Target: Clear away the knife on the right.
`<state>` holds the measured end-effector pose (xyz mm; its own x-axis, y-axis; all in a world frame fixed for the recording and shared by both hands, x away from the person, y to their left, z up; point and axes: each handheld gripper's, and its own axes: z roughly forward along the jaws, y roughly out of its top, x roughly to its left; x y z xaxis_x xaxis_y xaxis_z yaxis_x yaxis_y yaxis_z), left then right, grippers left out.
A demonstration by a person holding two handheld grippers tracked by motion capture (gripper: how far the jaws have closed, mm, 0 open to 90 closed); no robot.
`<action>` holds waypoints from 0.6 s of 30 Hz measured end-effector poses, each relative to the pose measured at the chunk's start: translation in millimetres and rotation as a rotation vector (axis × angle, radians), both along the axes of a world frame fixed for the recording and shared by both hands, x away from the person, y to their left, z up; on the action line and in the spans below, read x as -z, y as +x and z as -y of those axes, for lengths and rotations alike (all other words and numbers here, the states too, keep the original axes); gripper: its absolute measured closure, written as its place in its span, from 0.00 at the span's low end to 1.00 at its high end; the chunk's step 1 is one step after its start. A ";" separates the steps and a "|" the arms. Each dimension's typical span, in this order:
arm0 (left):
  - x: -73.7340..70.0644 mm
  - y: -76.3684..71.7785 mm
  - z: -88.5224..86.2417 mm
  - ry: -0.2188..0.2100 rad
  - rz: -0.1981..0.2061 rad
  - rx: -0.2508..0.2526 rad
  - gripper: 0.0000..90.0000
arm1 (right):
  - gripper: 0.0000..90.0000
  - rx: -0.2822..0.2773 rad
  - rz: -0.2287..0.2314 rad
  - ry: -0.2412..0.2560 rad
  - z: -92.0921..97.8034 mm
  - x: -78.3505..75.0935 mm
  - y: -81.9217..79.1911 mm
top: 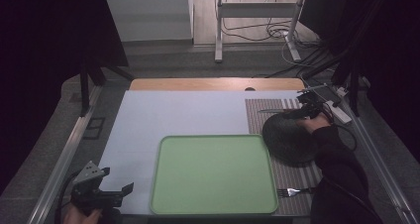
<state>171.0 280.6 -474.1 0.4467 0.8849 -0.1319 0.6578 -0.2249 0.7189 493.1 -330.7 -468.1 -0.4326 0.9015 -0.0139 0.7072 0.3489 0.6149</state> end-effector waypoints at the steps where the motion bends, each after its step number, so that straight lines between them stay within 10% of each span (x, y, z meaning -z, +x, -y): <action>1: 0.0 0.0 0.0 0.000 0.000 0.000 0.01 | 0.00 0.001 -0.003 -0.004 0.9 0.8 2.1; 8: 0.1 0.3 0.2 0.002 -0.001 0.000 0.01 | 0.06 0.004 -0.007 -0.039 7.4 2.1 13.4; 18: 0.0 0.5 0.9 0.010 -0.003 0.005 0.01 | 0.70 0.008 -0.039 -0.055 21.9 1.7 27.9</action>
